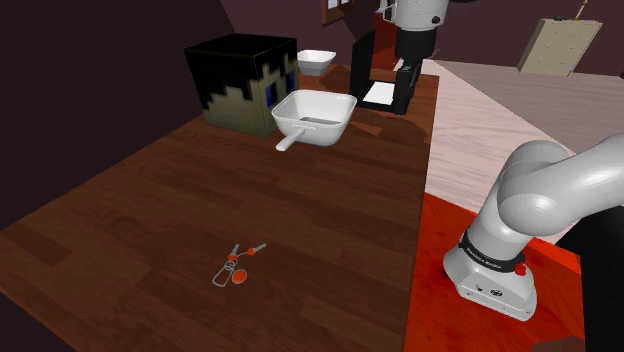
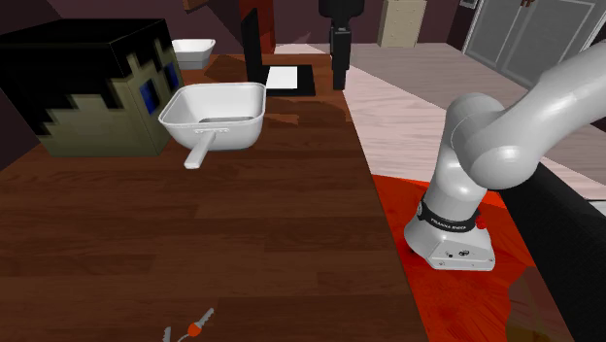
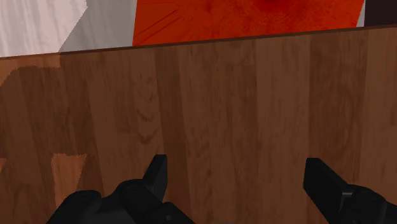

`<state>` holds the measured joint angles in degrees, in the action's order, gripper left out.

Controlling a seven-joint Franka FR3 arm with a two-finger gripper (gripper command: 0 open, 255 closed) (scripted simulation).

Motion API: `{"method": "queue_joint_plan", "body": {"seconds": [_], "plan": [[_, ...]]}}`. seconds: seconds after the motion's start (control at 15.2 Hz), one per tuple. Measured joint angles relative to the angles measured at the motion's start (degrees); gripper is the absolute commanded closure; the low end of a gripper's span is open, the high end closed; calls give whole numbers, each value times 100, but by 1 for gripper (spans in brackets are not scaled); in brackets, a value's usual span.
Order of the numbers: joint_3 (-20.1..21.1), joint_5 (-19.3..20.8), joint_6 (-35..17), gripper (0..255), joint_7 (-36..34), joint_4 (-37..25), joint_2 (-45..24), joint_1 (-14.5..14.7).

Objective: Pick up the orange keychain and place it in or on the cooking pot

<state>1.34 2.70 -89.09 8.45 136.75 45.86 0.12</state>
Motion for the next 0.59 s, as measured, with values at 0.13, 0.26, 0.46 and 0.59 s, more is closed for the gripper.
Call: {"method": "queue_joint_plan", "body": {"seconds": [0.13, 0.26, 0.46, 0.59], "plan": [[55, -45, -50, 0, -69, 9, -43, 18], [243, -195, -233, 0, -304, 181, -59, 84], [604, -476, -468, 0, -746, 266, -205, 209], [816, -633, -642, 0, -1006, 306, -327, 275]]}}
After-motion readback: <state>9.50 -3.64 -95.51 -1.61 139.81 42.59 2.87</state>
